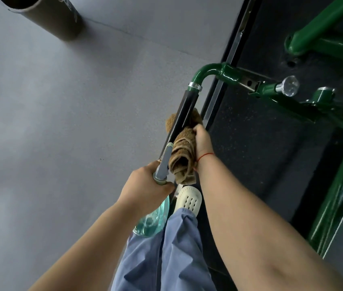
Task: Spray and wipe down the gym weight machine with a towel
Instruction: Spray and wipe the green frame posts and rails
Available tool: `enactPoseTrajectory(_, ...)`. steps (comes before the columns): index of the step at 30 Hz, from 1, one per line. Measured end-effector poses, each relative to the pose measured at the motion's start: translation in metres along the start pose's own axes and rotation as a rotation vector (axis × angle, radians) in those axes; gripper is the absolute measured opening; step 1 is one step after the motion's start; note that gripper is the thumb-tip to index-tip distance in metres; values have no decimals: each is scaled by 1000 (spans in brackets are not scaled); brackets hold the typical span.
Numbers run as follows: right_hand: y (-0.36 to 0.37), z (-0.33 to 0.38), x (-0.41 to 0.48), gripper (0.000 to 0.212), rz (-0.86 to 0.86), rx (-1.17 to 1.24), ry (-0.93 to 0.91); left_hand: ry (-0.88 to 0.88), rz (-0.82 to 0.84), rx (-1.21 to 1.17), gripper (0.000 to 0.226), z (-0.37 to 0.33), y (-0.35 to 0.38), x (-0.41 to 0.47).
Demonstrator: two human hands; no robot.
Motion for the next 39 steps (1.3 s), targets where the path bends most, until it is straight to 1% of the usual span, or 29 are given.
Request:
enactPoseTrajectory(5,-3,3,-22,22,-42,-169,-41,13,8,34,19,2,-5,3)
enactPoseTrajectory(8,-13,14,-39,21,-35,-398,-47,23,28,33,11,4,-7,6)
enactPoseTrajectory(10,-18,26,-54,18,-23,-527,-48,39,33,32,10,8,-10,8)
enactPoseTrajectory(13,-25,47,-80,16,-34,-734,-131,92,65,18,10,14,-14,8)
enactPoseTrajectory(16,-17,63,-106,20,-75,-813,-358,127,71,-39,17,24,-22,6)
enactPoseTrajectory(19,14,82,-120,29,-215,-822,-772,140,66,-81,27,41,-33,1)
enactPoseTrajectory(20,29,91,-120,34,-262,-887,-906,143,75,-87,26,47,-38,0)
enactPoseTrajectory(21,43,100,-117,40,-303,-1011,-1007,145,86,-89,24,54,-42,-1)
enactPoseTrajectory(22,59,107,-111,44,-337,-1179,-1056,147,95,-85,21,60,-48,-2)
enactPoseTrajectory(23,73,112,-101,47,-368,-1371,-1042,148,102,-76,17,66,-53,-3)
enactPoseTrajectory(24,84,115,-89,45,-404,-1585,-982,149,106,-69,16,71,-57,-4)
enactPoseTrajectory(25,96,110,-77,42,-443,-1823,-877,151,108,-61,17,77,-63,-5)
enactPoseTrajectory(27,114,92,-59,42,-495,-2262,-592,161,110,-31,20,89,-73,-7)
enactPoseTrajectory(28,120,82,-53,43,-508,-2404,-486,164,108,-21,20,94,-78,-7)
enactPoseTrajectory(29,126,75,-49,43,-509,-2499,-429,162,102,-16,20,99,-83,-7)
enactPoseTrajectory(31,133,64,-50,38,-486,-2596,-409,160,97,5,19,110,-91,-7)
enactPoseTrajectory(34,133,42,-53,32,-426,-2664,-497,177,122,49,19,122,-100,-7)
enactPoseTrajectory(38,128,9,-57,24,-340,-2611,-593,201,132,103,16,132,-104,-10)
enactPoseTrajectory(39,128,1,-58,27,-323,-2593,-600,209,134,113,16,135,-105,-11)
Point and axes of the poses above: each hand's wrist, its own x-axis towards the middle knuckle, its own y-axis out of the palm, z = x × y, the point moved 1 cm from there along x, towards the middle knuckle, and after that the axes turned 3 degrees about -x, right-handed, at the moved point
